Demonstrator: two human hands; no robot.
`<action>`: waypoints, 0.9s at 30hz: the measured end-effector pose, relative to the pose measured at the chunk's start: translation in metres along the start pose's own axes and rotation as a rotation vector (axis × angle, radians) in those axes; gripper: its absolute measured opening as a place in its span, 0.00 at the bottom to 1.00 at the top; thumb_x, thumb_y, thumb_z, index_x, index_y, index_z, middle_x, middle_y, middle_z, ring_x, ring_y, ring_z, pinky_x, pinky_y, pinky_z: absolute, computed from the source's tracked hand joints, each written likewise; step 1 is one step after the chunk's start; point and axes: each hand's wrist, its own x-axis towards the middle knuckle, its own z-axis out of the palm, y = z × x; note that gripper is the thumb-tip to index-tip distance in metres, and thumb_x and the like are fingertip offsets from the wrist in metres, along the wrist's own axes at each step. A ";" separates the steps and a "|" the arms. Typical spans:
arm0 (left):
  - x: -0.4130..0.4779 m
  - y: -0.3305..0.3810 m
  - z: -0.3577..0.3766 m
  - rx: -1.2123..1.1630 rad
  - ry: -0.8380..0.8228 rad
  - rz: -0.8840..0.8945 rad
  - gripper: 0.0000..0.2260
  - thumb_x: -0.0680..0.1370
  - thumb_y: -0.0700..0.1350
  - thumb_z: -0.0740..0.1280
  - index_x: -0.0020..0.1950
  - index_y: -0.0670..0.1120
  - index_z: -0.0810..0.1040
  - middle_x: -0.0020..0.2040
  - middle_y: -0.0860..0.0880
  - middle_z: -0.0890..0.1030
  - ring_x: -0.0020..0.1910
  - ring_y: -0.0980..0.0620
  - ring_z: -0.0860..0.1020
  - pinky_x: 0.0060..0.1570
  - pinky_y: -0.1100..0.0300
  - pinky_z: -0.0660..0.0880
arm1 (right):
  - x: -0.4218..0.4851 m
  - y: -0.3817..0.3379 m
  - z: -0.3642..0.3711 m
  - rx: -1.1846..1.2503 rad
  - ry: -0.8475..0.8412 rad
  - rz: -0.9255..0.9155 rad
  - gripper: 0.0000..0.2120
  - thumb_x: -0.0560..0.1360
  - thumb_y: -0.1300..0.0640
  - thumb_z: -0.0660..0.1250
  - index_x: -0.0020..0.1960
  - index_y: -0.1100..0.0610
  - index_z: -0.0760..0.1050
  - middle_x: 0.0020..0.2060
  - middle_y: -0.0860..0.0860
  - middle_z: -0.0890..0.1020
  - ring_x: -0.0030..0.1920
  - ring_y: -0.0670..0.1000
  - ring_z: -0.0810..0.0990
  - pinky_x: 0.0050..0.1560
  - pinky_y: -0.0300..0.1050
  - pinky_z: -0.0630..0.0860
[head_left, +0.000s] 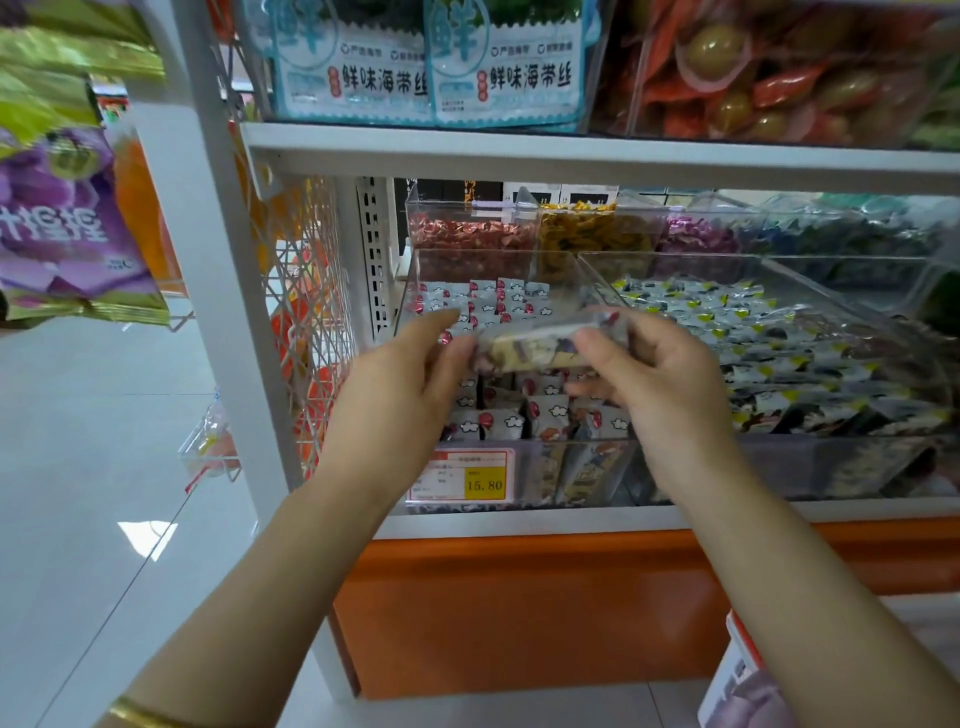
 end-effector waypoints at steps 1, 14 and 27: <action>0.002 -0.001 0.001 0.020 0.009 0.005 0.17 0.80 0.50 0.59 0.68 0.49 0.71 0.46 0.52 0.81 0.43 0.54 0.78 0.42 0.59 0.75 | 0.002 -0.001 -0.002 -0.044 0.080 -0.050 0.06 0.74 0.60 0.68 0.50 0.55 0.78 0.41 0.49 0.83 0.39 0.46 0.83 0.37 0.37 0.80; 0.044 0.002 0.035 0.765 -0.457 0.196 0.22 0.81 0.54 0.47 0.71 0.48 0.66 0.70 0.49 0.68 0.72 0.50 0.61 0.72 0.43 0.49 | 0.032 0.000 0.012 -0.387 0.252 -0.175 0.10 0.75 0.57 0.68 0.54 0.55 0.69 0.45 0.51 0.79 0.43 0.53 0.81 0.47 0.54 0.79; 0.041 -0.007 0.048 0.689 -0.676 0.085 0.27 0.81 0.57 0.44 0.77 0.46 0.48 0.78 0.49 0.50 0.76 0.51 0.45 0.73 0.43 0.44 | 0.033 0.010 0.010 -0.448 0.273 -0.190 0.11 0.75 0.57 0.67 0.52 0.53 0.65 0.45 0.54 0.77 0.43 0.53 0.77 0.42 0.43 0.74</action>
